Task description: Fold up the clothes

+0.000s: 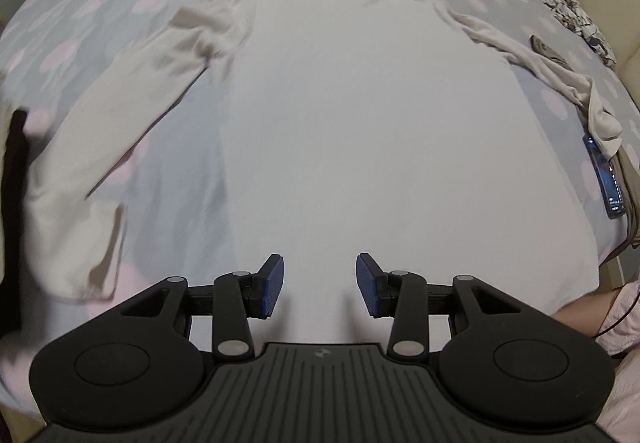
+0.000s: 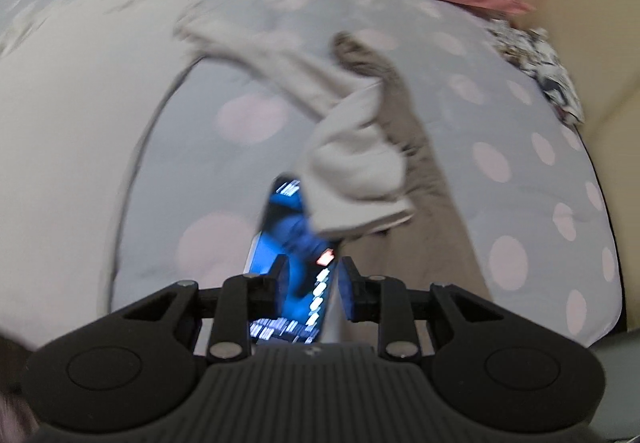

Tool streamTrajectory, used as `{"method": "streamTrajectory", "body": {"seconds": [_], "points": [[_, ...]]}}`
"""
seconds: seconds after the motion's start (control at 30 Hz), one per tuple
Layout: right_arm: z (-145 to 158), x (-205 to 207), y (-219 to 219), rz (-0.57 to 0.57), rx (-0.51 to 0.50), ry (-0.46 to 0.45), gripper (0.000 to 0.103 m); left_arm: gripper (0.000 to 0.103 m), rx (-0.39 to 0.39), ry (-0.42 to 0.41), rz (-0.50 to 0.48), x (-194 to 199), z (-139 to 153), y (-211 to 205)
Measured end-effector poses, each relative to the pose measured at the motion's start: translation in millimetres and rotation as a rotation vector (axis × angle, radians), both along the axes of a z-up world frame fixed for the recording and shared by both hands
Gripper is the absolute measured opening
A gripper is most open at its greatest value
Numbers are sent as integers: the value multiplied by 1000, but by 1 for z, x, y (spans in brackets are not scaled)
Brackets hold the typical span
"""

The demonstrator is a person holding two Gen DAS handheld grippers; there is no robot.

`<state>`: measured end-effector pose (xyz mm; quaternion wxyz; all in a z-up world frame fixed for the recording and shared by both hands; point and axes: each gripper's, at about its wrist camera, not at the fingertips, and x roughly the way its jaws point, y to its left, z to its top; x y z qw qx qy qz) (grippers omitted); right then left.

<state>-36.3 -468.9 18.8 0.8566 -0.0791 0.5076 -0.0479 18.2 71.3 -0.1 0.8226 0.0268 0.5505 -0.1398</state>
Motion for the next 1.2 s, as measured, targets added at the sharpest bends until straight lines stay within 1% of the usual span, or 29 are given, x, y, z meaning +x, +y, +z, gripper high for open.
{"method": "streamTrajectory", "body": {"seconds": [0.07, 0.1, 0.13, 0.27, 0.5, 0.57, 0.67, 0.77, 0.83, 0.87, 0.9, 0.93, 1.0, 1.07, 1.2], "points": [[0, 13, -11, -44, 19, -34, 32, 38, 4, -14, -13, 10, -3, -14], [0, 18, -14, -56, 34, -48, 36, 38, 5, -20, -17, 15, -4, -20], [1, 25, -17, -67, 52, -60, 38, 38, 3, -25, -21, 19, -5, -26], [-2, 48, -17, -85, 99, -93, 42, 38, -22, -25, -38, 40, -13, -53], [-21, 91, -18, -73, 102, -92, 57, 39, -55, -11, -65, 76, -31, -90], [-27, 102, -20, -77, 100, -87, 59, 39, -63, -7, -73, 85, -34, -99], [-35, 116, -27, -94, 106, -84, 59, 40, -75, -2, -78, 98, -39, -110], [-43, 126, -32, -110, 122, -74, 50, 40, -98, 6, -84, 107, -43, -120], [-47, 132, -34, -114, 122, -59, 30, 40, -106, 9, -92, 111, -45, -125], [-48, 133, -35, -119, 120, -56, 23, 40, -109, 10, -96, 112, -46, -128], [-47, 134, -36, -126, 120, -56, 11, 40, -114, 10, -97, 114, -47, -131], [-46, 134, -37, -134, 123, -59, 8, 40, -120, 10, -96, 115, -47, -133], [-41, 133, -39, -147, 139, -73, 6, 40, -135, 9, -92, 116, -47, -136], [-34, 131, -37, -145, 159, -84, 6, 40, -150, 4, -86, 116, -45, -137], [-14, 123, -24, -120, 225, -113, 5, 40, -151, -11, -85, 109, -41, -140]]}}
